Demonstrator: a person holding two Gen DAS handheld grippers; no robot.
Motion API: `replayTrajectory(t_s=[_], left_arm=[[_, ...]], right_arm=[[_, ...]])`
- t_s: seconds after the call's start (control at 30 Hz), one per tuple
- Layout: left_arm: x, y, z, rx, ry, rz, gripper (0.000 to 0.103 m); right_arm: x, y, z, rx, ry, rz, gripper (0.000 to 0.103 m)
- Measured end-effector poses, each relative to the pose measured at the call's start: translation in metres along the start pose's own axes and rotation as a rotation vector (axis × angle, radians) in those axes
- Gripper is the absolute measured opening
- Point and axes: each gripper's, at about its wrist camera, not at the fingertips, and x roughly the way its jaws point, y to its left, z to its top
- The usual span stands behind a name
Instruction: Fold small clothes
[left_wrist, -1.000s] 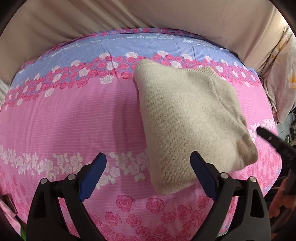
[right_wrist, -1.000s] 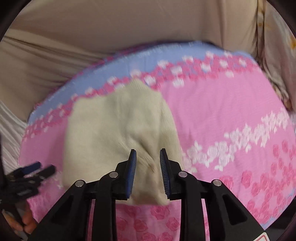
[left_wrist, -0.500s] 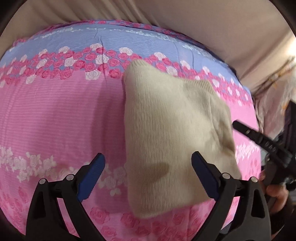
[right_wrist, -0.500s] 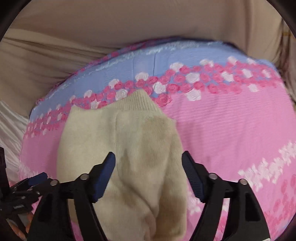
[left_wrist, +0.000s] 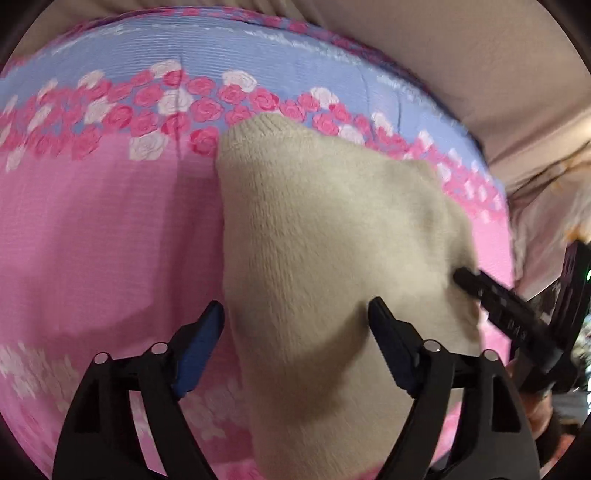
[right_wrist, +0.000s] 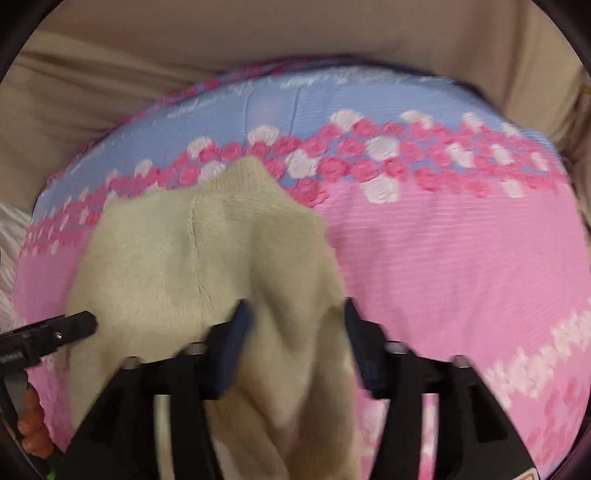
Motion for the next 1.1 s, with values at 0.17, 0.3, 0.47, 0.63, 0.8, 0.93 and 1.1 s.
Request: replayTrajectory(t_s=[0.17, 0.3, 0.47, 0.63, 0.8, 0.93, 1.1], left_arm=[[-0.017, 0.019, -0.046, -0.059, 0.031, -0.067, 0.095], [0.011, 0.032, -0.072, -0.134, 0.104, -0.107, 0.095], [0.004, 0.034, -0.064, -0.109, 0.119, -0.212, 0.051], [-0.046, 0.028, -0.057, 0.022, 0.094, -0.161, 0.047], [-0.024, 0.035, -0.076, 0.099, 0.148, 0.091, 0.068], [-0.039, 0.029, -0.084, 0.074, 0.085, 0.086, 0.089], [-0.025, 0.012, -0.08, 0.09, 0.099, 0.104, 0.089]], right_arm=[[-0.026, -0.019, -0.053, 0.086, 0.039, 0.103, 0.076], [0.001, -0.027, -0.078, 0.173, 0.125, 0.176, 0.082], [0.014, -0.023, -0.087, 0.252, 0.17, 0.347, 0.042], [-0.043, 0.003, -0.088, 0.162, 0.125, 0.417, 0.036], [-0.001, 0.009, -0.133, 0.147, 0.25, 0.294, 0.054], [-0.031, 0.0, -0.134, 0.191, 0.15, 0.261, 0.076], [-0.027, 0.007, -0.123, 0.173, 0.144, 0.241, 0.08]])
